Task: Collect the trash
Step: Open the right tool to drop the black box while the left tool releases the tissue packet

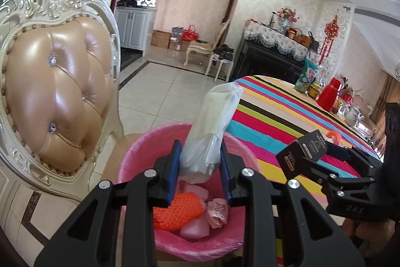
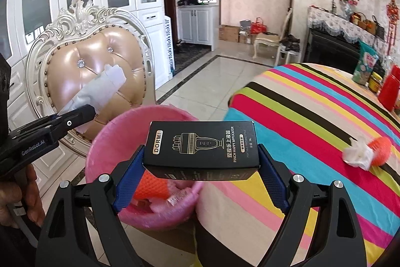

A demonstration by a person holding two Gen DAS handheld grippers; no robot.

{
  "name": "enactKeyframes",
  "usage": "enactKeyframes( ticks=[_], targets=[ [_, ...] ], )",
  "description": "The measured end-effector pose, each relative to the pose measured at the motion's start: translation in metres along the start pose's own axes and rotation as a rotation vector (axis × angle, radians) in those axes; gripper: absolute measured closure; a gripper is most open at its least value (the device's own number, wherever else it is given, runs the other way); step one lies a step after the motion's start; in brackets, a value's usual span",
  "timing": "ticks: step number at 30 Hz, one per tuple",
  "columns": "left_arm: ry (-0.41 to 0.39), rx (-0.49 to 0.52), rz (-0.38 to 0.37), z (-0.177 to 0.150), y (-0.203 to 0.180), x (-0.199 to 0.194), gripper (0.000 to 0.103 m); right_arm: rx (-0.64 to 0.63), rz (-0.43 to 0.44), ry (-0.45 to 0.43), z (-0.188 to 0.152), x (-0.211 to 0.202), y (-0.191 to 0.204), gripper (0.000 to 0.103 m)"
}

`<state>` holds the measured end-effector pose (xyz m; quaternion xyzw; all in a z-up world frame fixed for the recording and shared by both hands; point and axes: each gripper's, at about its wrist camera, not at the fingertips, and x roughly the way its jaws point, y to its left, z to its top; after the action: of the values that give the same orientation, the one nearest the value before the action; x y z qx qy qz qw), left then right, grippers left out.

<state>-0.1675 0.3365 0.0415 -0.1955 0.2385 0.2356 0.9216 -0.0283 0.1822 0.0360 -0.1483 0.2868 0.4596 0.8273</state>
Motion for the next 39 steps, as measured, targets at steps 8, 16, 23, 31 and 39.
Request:
enactKeyframes(
  ticks=[8, 16, 23, 31, 39],
  targets=[
    [0.011, -0.011, 0.051, 0.006, 0.011, 0.011, 0.075, -0.031, 0.066, 0.018, 0.013, 0.034, 0.016, 0.022],
    [0.032, -0.016, 0.102, 0.009, 0.018, 0.026, 0.075, -0.045, 0.115, 0.036, 0.023, 0.067, 0.024, 0.022],
    [0.059, -0.018, 0.119, 0.007, 0.02, 0.04, 0.075, -0.048, 0.122, 0.058, 0.022, 0.08, 0.022, 0.022],
    [0.066, -0.008, 0.128, 0.006, 0.016, 0.044, 0.075, -0.028, 0.113, 0.069, 0.021, 0.085, 0.013, 0.022],
    [0.079, -0.014, 0.131, 0.005, 0.017, 0.049, 0.074, -0.041, 0.125, 0.092, 0.019, 0.091, 0.014, 0.022]
  ],
)
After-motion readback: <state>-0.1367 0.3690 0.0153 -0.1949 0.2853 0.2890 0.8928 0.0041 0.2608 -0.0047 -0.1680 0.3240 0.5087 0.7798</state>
